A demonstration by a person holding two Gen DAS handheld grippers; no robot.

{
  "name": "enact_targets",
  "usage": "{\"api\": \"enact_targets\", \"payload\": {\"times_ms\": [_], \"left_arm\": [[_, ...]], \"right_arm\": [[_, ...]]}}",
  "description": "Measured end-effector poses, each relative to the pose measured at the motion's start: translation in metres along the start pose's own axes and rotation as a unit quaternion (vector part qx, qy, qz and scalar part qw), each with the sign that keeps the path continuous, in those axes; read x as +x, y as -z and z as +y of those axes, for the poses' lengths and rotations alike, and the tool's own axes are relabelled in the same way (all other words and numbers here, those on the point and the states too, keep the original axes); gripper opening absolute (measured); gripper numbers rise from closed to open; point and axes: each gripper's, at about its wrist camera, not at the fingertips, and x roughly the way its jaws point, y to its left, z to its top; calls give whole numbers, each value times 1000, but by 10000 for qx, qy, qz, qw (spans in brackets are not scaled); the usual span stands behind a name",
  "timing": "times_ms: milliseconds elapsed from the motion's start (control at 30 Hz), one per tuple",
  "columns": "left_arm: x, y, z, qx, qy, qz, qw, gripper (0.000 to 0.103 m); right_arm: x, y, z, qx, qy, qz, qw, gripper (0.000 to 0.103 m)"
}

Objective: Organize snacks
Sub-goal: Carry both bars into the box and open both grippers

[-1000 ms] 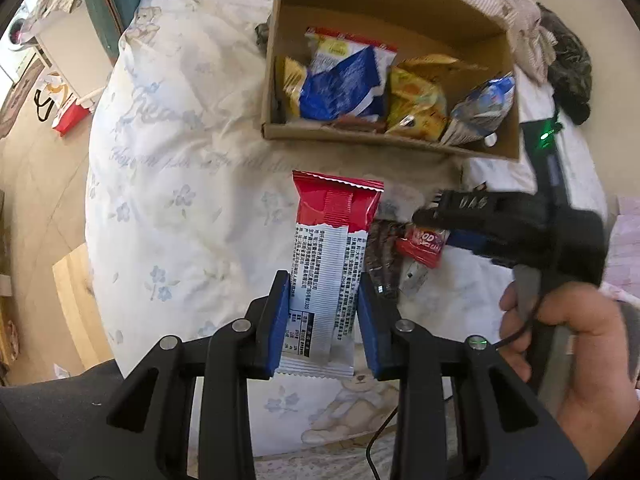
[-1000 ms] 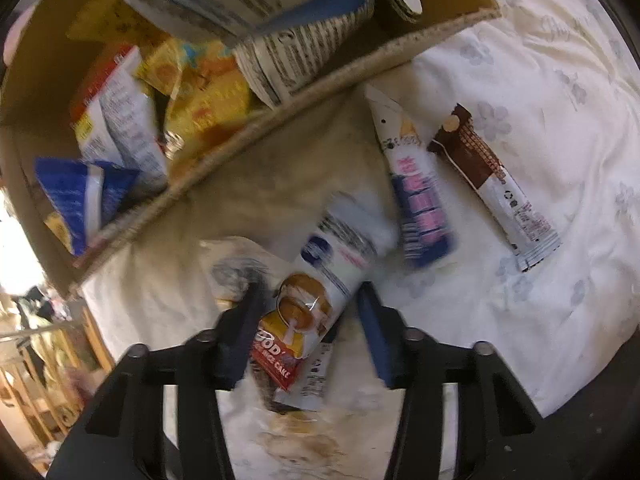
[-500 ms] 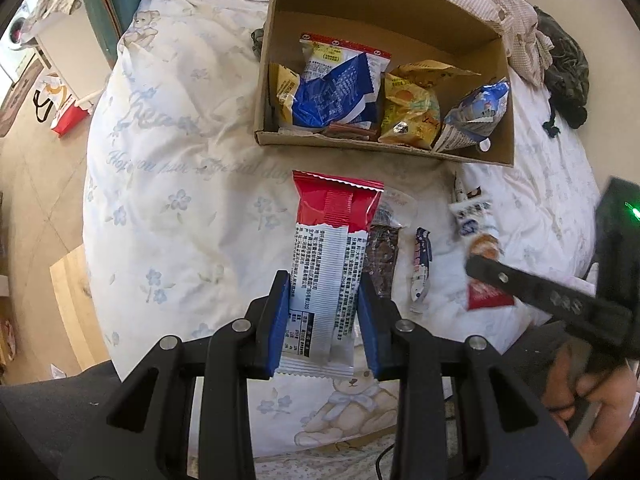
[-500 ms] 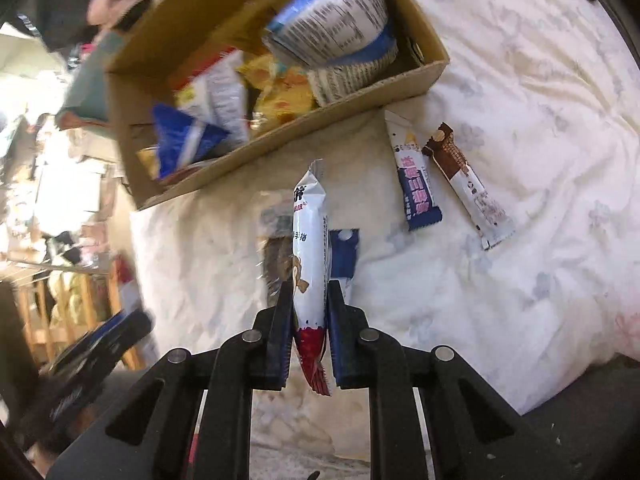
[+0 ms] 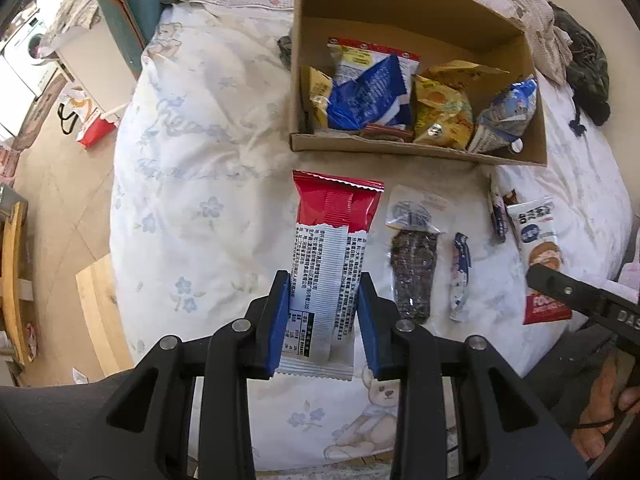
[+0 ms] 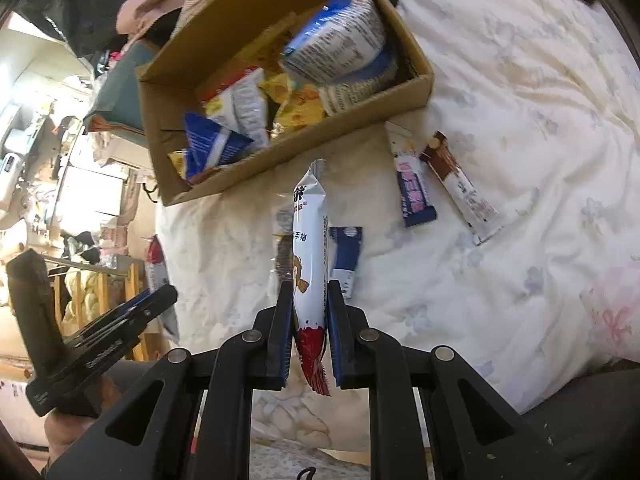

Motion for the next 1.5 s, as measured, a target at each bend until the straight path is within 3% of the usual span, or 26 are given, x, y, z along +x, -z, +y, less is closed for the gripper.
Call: {"api": "enact_targets", "payload": {"times_ms": [300, 567, 800, 967, 1067, 1233, 1367, 1500], "left_arm": [[-29, -13, 8, -188, -13, -604, 9980, 28], [-44, -63, 1, -67, -20, -878, 9961, 28], [-38, -109, -9, 27, -64, -1021, 9947, 28], [-30, -133, -18, -22, -46, -1140, 9935, 28], [-26, -145, -20, -82, -17, -1243, 9922, 28], [-14, -154, -20, -86, 13, -1287, 9916, 28], [-2, -158, -20, -66, 42, -1171, 9931, 28], [6, -158, -19, -105, 111, -1063, 9942, 28]], "right_arm": [[-18, -23, 27, -305, -299, -338, 9985, 16], [-17, -74, 49, -584, -126, -606, 9964, 16], [3, -114, 55, -604, -22, -557, 9966, 16], [11, -142, 56, -541, -413, -723, 9951, 16], [10, -157, 59, -571, -411, -902, 9934, 16], [31, -167, 55, -423, -111, -637, 9970, 16], [59, -166, 44, -282, 175, -165, 9993, 16], [81, -162, 23, 160, 68, 208, 9996, 16]]}}
